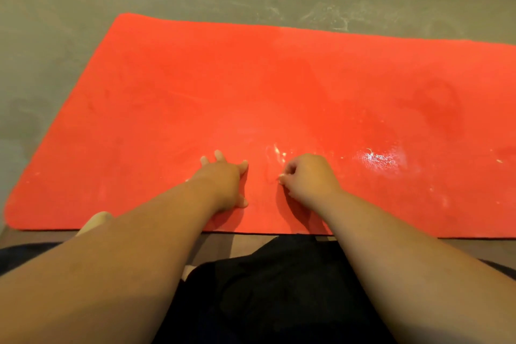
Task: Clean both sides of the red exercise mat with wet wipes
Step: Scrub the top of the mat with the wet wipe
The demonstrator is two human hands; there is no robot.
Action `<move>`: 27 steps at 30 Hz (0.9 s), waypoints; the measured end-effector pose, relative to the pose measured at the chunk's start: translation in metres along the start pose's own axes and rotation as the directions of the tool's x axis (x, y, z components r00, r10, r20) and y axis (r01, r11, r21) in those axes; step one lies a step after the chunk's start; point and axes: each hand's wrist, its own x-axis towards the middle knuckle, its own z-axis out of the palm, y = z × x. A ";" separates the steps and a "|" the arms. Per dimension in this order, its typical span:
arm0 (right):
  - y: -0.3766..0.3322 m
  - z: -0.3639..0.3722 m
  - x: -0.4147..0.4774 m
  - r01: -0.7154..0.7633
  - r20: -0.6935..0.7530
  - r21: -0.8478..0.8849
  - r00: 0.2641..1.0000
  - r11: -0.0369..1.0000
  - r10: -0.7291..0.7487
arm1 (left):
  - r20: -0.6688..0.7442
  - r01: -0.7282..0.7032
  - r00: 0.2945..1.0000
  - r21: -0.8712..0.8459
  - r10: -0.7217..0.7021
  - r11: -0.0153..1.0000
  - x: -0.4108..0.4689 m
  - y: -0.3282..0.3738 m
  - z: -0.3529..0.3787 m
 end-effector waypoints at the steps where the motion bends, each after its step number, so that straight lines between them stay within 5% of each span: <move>1: 0.003 -0.002 0.003 -0.038 -0.106 0.043 0.993 0.998 0.042 | -0.002 -0.001 1.000 -0.002 0.001 1.000 0.001 0.000 0.001; 4: 0.007 -0.006 0.016 -0.129 -0.210 0.039 0.968 0.991 0.134 | -0.017 -0.008 1.000 -0.006 0.008 1.000 0.001 -0.002 0.003; 12: 0.002 -0.003 -0.010 -0.014 0.113 -0.102 0.993 0.995 0.026 | 0.016 -0.005 1.000 -0.012 0.005 1.000 -0.003 0.000 -0.003; 17: -0.006 -0.009 0.021 -0.031 -0.258 0.097 0.965 0.995 0.055 | 0.018 -0.015 1.000 0.007 0.015 1.000 -0.002 0.000 -0.005; 22: -0.009 0.004 0.022 0.012 -0.076 -0.135 0.997 0.991 -0.023 | 0.017 -0.026 1.000 0.035 0.025 0.999 -0.003 0.000 -0.005; 25: -0.002 0.001 0.009 0.041 0.071 -0.115 0.997 0.993 -0.033 | 0.015 -0.029 0.999 0.046 0.028 0.999 0.000 0.000 -0.006; 27: -0.004 -0.001 0.007 0.003 0.005 -0.032 1.000 0.999 -0.003 | 0.011 -0.024 1.000 0.041 0.023 0.999 0.002 0.001 -0.005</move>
